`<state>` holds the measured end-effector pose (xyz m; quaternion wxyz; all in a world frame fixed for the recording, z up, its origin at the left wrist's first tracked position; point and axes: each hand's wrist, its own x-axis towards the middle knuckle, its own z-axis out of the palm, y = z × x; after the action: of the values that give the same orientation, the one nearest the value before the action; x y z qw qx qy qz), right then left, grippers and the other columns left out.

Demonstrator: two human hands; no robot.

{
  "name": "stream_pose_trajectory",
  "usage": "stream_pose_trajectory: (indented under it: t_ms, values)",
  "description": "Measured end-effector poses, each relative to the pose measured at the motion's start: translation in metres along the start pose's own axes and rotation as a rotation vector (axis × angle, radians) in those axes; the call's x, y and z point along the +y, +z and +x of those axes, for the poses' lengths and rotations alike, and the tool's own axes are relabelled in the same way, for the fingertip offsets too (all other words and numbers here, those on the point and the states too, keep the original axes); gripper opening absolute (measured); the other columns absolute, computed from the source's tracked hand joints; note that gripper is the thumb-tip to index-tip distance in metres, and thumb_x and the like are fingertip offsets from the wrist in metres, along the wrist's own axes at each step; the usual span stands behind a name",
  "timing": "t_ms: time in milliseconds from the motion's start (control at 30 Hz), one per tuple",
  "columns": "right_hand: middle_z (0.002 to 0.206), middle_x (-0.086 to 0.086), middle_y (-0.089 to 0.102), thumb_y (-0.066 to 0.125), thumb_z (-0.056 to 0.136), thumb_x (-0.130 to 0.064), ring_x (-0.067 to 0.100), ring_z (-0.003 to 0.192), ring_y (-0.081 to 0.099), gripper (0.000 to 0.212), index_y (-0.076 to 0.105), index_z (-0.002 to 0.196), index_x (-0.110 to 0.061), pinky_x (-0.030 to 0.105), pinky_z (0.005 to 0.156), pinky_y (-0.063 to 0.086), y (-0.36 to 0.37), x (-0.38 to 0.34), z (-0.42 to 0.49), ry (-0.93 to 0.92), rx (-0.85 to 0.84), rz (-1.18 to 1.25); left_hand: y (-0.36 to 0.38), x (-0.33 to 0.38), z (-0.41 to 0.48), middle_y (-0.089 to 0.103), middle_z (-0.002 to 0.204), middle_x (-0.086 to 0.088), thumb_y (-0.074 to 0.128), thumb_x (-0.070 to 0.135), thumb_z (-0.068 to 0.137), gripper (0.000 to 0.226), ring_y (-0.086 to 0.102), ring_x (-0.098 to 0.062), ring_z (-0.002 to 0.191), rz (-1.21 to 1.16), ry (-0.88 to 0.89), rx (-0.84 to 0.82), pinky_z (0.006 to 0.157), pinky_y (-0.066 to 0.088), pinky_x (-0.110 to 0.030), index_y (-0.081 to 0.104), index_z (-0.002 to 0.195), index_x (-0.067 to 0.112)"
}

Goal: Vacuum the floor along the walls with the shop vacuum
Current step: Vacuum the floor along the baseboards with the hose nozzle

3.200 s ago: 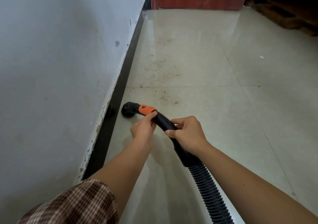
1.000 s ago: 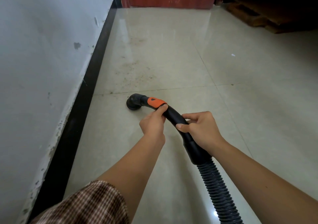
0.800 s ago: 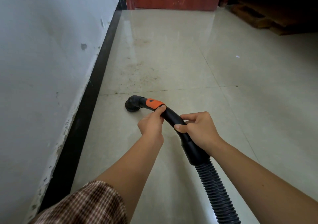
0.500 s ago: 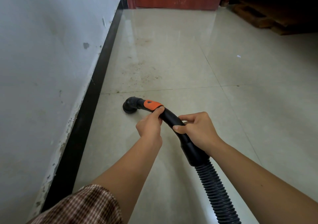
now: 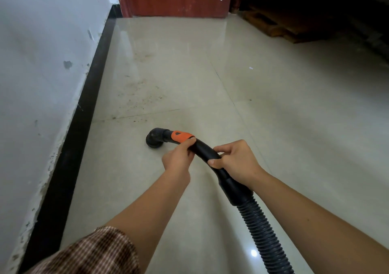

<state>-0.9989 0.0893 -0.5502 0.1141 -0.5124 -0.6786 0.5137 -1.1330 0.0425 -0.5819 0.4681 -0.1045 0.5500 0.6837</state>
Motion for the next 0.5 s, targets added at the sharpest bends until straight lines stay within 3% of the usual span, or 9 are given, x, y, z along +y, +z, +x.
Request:
stream_pose_trajectory:
  t_ms: [100,200,300,433,500]
  values:
    - [0.072,0.010,0.069,0.077,0.077,-0.008,0.016,0.058,0.062,0.028,0.076,0.105,-0.010,0.032,0.068,0.057,-0.008,0.005,-0.008,-0.025,0.013,-0.023,-0.002,-0.003,-0.006,0.070,0.113,-0.012,0.069,0.007,0.087,0.035,0.069,-0.013,0.095,0.079,-0.040,-0.156,0.081,0.052,-0.021,0.060,0.121,0.001]
    - [0.074,0.016,0.073,0.076,0.075,-0.008,0.018,0.061,0.063,0.016,0.077,0.092,-0.011,0.040,0.075,0.059,-0.017,0.007,-0.016,-0.033,0.042,-0.031,0.003,-0.004,-0.013,0.063,0.125,-0.014,0.060,0.013,0.095,0.036,0.060,-0.022,0.118,0.169,-0.094,-0.255,0.099,0.046,-0.029,0.055,0.130,0.002]
    - [0.079,0.015,0.074,0.076,0.075,-0.010,0.018,0.063,0.065,0.018,0.077,0.092,-0.011,0.040,0.074,0.060,-0.030,0.008,-0.027,-0.016,0.063,-0.014,0.014,-0.006,-0.029,0.062,0.122,-0.017,0.054,0.016,0.099,0.030,0.058,-0.028,0.118,0.235,-0.120,-0.286,0.101,0.045,-0.035,0.054,0.126,0.002]
    - [0.062,0.001,0.070,0.075,0.076,-0.010,0.009,0.054,0.058,0.019,0.078,0.094,-0.016,0.029,0.066,0.056,-0.056,0.000,-0.067,0.040,0.078,0.030,0.034,-0.003,-0.070,0.064,0.114,-0.016,0.052,0.015,0.100,0.021,0.063,-0.026,0.106,0.251,-0.139,-0.286,0.090,0.049,-0.036,0.056,0.117,0.004]
    - [0.066,0.003,0.071,0.075,0.076,-0.009,0.010,0.056,0.057,0.020,0.077,0.095,-0.017,0.030,0.065,0.055,-0.076,-0.015,-0.097,0.083,0.082,0.050,0.047,0.003,-0.102,0.064,0.112,-0.016,0.051,0.013,0.100,0.020,0.063,-0.026,0.105,0.237,-0.165,-0.271,0.089,0.050,-0.037,0.057,0.116,0.003]
